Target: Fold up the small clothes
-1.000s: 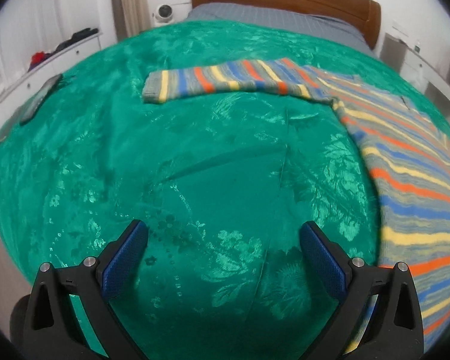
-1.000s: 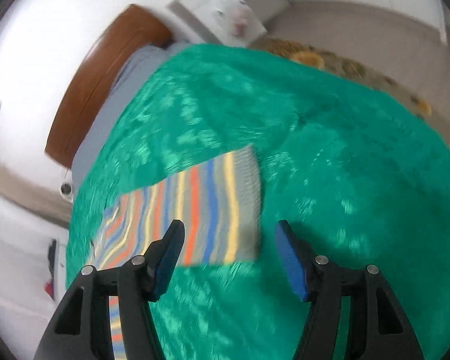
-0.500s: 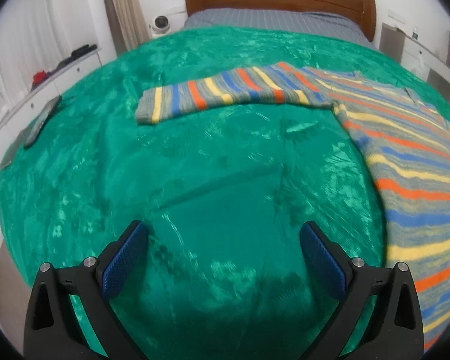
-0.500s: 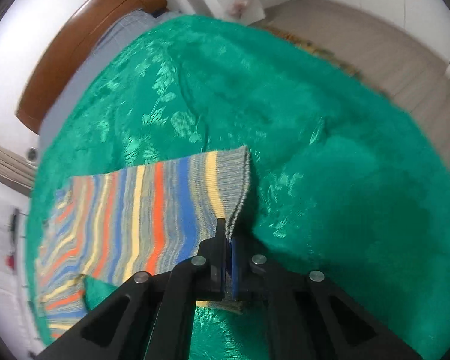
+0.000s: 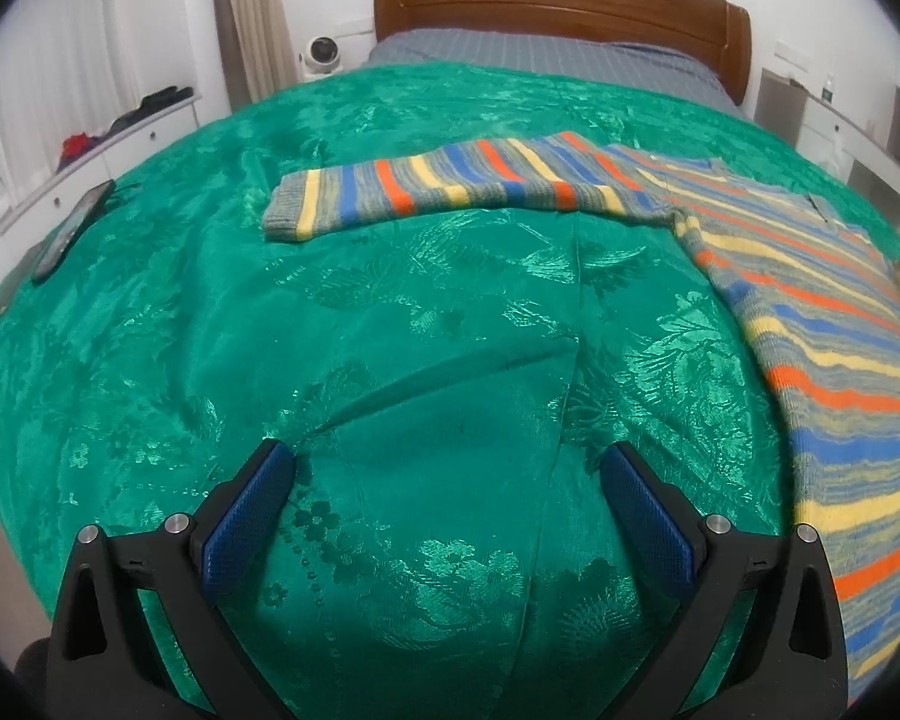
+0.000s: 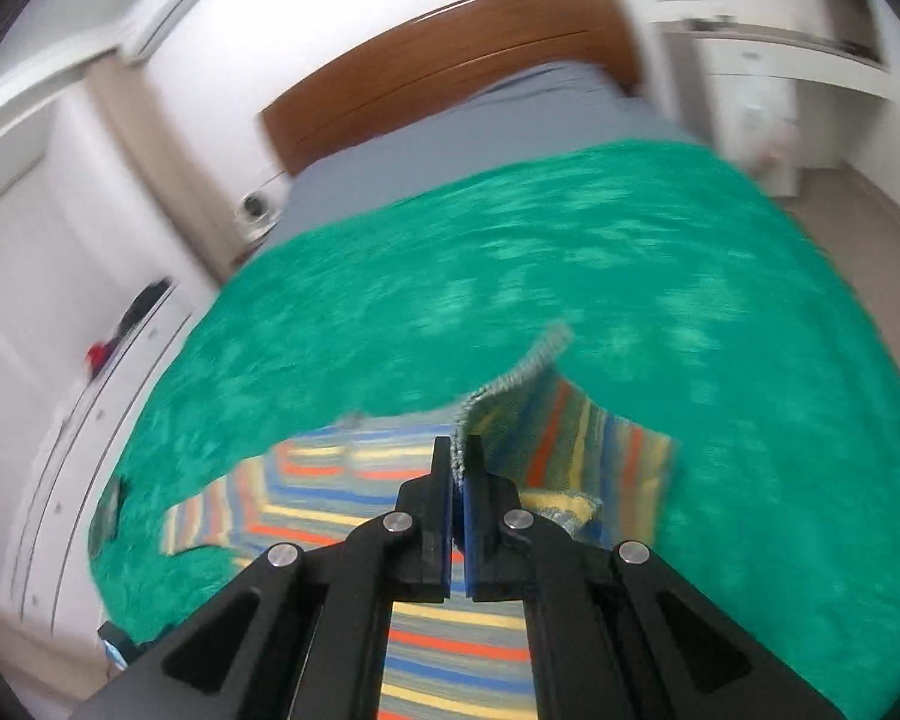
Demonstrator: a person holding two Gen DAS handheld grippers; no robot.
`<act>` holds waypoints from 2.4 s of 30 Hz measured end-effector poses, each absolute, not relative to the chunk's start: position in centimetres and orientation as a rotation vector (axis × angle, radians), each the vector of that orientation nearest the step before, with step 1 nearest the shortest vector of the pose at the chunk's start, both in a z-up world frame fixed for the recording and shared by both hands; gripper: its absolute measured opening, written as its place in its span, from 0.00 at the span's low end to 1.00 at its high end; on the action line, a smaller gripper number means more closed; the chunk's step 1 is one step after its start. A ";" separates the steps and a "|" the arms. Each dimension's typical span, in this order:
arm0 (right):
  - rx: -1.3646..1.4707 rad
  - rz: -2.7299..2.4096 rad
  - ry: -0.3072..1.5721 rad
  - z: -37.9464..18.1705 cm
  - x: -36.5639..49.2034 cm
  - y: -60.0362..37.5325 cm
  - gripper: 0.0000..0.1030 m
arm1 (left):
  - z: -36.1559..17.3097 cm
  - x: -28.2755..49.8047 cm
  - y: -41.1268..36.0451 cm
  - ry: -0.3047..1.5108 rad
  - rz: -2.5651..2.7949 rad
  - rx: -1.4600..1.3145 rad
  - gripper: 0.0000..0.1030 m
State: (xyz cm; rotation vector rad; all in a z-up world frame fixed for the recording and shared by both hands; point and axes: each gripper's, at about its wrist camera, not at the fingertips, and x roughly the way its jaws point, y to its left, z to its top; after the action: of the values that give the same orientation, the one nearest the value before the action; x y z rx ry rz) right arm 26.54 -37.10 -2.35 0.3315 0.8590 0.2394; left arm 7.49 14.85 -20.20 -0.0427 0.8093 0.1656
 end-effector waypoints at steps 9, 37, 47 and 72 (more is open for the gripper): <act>0.574 0.488 1.031 -12.0 30.9 -25.9 0.58 | -20.4 7.6 15.0 0.809 0.159 -0.052 1.00; 0.063 0.408 1.237 -20.4 -3.9 -31.6 0.51 | -20.8 6.5 14.3 0.780 0.182 -0.017 1.00; -0.004 0.268 0.998 -13.6 -4.9 -31.6 0.55 | -20.2 5.7 14.0 0.806 0.186 -0.012 1.00; 0.073 0.208 0.950 -19.9 -0.4 -27.6 0.72 | -16.4 23.5 29.9 1.017 0.256 -0.434 0.03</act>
State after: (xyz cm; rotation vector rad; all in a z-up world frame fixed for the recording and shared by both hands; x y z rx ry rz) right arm -0.41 -27.57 -19.94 0.0731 0.9502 0.2083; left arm 23.53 29.89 -16.36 -0.4342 1.0173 0.2558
